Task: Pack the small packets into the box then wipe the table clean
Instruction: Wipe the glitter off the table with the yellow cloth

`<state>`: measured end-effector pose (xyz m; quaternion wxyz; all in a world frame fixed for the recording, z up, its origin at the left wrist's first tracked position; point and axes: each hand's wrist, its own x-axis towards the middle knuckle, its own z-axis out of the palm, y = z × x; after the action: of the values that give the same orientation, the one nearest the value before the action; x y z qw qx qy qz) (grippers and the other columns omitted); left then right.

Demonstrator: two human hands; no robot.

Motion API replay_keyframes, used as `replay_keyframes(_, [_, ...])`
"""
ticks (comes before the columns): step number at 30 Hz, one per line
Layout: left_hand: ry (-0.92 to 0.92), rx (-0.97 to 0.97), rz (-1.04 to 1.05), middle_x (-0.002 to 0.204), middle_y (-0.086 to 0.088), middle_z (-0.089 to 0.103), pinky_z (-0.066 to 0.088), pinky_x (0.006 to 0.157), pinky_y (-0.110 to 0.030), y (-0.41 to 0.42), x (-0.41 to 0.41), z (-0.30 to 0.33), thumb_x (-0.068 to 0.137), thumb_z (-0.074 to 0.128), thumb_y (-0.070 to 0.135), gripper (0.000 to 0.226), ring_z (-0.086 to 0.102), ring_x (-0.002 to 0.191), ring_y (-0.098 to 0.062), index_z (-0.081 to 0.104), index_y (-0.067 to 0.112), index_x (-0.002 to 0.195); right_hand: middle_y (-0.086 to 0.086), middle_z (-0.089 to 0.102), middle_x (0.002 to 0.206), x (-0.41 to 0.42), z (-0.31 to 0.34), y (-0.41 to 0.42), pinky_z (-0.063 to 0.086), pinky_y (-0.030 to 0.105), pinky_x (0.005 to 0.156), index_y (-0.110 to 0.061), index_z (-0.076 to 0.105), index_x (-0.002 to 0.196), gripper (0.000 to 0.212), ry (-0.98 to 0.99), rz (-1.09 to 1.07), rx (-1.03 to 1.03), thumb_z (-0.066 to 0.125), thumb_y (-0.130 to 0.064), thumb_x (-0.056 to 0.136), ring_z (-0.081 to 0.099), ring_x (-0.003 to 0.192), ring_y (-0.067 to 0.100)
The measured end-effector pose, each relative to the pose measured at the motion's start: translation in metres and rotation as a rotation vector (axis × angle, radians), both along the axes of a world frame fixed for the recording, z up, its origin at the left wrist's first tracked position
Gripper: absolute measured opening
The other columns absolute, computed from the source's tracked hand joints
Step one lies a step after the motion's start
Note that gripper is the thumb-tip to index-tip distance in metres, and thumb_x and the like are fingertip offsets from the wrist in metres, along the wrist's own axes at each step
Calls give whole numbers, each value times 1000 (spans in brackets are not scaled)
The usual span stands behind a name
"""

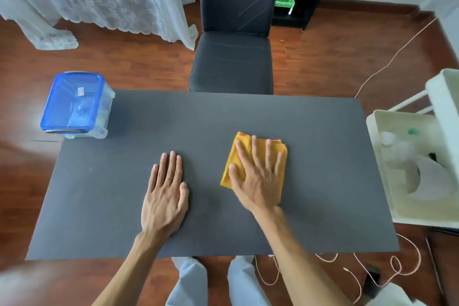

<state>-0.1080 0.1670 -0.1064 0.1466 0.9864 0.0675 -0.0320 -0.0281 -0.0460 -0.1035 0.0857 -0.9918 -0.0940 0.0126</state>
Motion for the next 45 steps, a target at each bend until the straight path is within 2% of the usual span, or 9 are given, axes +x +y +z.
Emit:
replay_keyframes(5, [-18, -35, -22, 165, -4, 9, 6, 124, -39, -26, 8, 0, 98, 15, 30, 61, 0, 153, -16, 15, 8, 155, -12, 14, 172, -93, -20, -44, 17, 63, 123, -50, 24, 157, 59, 41, 407, 47, 37, -61, 100, 9, 160, 25])
replay_keyframes(9, [-18, -8, -45, 165, -6, 11, 7, 124, -40, -35, 4, -2, 98, 16, 30, 62, 2, 153, -19, 16, 6, 155, -7, 20, 171, -77, -9, -175, 21, 66, 121, -50, 31, 155, 60, 57, 129, -22, 37, -68, 98, 18, 158, 29])
replay_keyframes(13, [-18, -38, 3, 165, -4, 13, 11, 124, -43, -78, 19, -2, 97, 17, 29, 62, 2, 153, -18, 17, 7, 155, 4, 36, 166, 8, 5, -152, 17, 66, 122, -40, 44, 152, 60, 0, -208, -40, 43, -60, 96, 26, 154, 39])
replay_keyframes(20, [-31, -73, -8, 165, 0, 12, 9, 124, -41, -110, 51, -3, 99, 14, 29, 60, 0, 153, -14, 17, 10, 156, -11, 12, 172, -62, -20, -164, 16, 61, 123, -50, 23, 158, 55, 23, 408, 20, 36, -58, 105, 9, 160, 24])
replay_keyframes(27, [-16, -19, 0, 165, 1, 13, 8, 124, -41, -109, 66, -4, 98, 18, 30, 60, 1, 153, -14, 18, 12, 156, 3, 29, 169, 33, -1, -234, 14, 64, 124, -44, 35, 156, 67, 46, -171, -83, 38, -69, 94, 21, 156, 36])
replay_keyframes(31, [-22, -21, -18, 165, 1, 11, 7, 124, -41, -109, 83, -4, 98, 17, 32, 61, 0, 153, -14, 18, 12, 156, 0, 27, 169, 61, -3, -150, 16, 63, 123, -41, 38, 155, 62, -10, 52, 4, 45, -59, 96, 21, 157, 33])
replay_keyframes(36, [-33, -23, -37, 164, 2, 11, 6, 124, -40, -106, 91, -3, 99, 15, 32, 60, 1, 153, -13, 18, 13, 156, -12, 15, 172, -38, -16, -156, 17, 59, 124, -51, 26, 157, 59, 50, 362, 94, 40, -61, 101, 12, 160, 24])
replay_keyframes(41, [-33, -28, -34, 164, 2, 12, 8, 124, -41, -104, 101, 0, 99, 15, 32, 60, 2, 153, -13, 19, 12, 156, 0, 27, 169, 51, -10, -248, 22, 66, 121, -43, 33, 157, 56, 42, -64, -22, 25, -59, 104, 23, 156, 35])
replay_keyframes(45, [-35, -32, -20, 164, 3, 11, 9, 124, -41, -102, 113, 0, 99, 14, 32, 60, 2, 152, -13, 18, 12, 155, 5, 34, 167, 149, -3, -175, 18, 65, 122, -34, 38, 157, 55, -37, -80, -76, 31, -50, 104, 27, 154, 39])
